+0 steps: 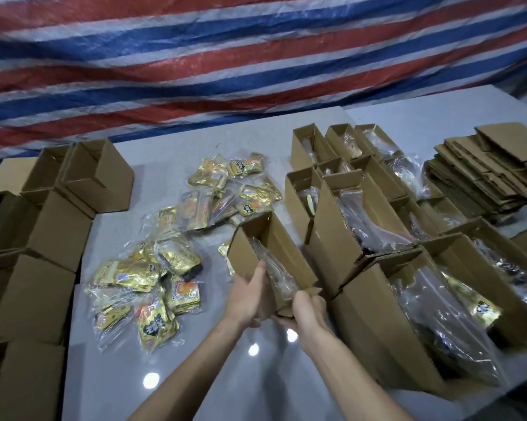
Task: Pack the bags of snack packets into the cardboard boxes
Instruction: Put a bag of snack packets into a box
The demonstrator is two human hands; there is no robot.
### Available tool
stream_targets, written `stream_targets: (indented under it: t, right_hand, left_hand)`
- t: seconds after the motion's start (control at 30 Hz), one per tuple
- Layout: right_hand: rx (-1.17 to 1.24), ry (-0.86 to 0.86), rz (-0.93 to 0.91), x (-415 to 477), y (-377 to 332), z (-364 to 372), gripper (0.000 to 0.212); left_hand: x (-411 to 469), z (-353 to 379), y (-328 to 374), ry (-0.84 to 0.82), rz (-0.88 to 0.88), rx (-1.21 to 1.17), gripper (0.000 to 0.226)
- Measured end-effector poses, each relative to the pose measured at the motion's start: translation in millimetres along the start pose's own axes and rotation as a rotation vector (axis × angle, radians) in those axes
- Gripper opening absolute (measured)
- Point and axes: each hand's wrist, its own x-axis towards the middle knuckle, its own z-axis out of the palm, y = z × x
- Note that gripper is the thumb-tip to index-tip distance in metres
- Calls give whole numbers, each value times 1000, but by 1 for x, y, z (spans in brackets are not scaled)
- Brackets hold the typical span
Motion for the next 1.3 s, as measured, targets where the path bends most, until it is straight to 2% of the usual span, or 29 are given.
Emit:
stream_targets:
  t: [0.13, 0.23, 0.37, 0.47, 0.6, 0.8, 1.03, 1.17, 1.3]
  right_hand:
    - [-164, -17, -147, -1, -18, 15, 24]
    - [-172, -78, -155, 3, -38, 28, 7]
    - [-135, -176, -119, 17, -64, 44, 37]
    - [-75, -146, -122, 33, -78, 54, 41]
    - [-18, -129, -129, 57, -101, 78, 37]
    - [53, -109, -144, 94, -114, 105, 24]
    - [120, -133, -175, 122, -125, 124, 26]
    - [106, -150, -173, 130, -124, 128, 24]
    - [104, -151, -169, 136, -116, 128, 23]
  left_hand:
    - [17, 6, 22, -37, 98, 11, 37]
    - [37, -1, 44, -7, 119, -41, 39]
    - [74, -11, 87, 44, 147, -27, 28]
    - [104, -14, 123, 27, 144, -22, 36]
    - [140, -17, 169, 28, 188, 11, 21]
    - [211, -13, 217, 45, 226, 44, 36]
    - [284, 1, 256, 91, 221, 34, 29]
    - [311, 20, 270, 57, 244, 37, 23]
    - [330, 43, 271, 12, 257, 57, 35]
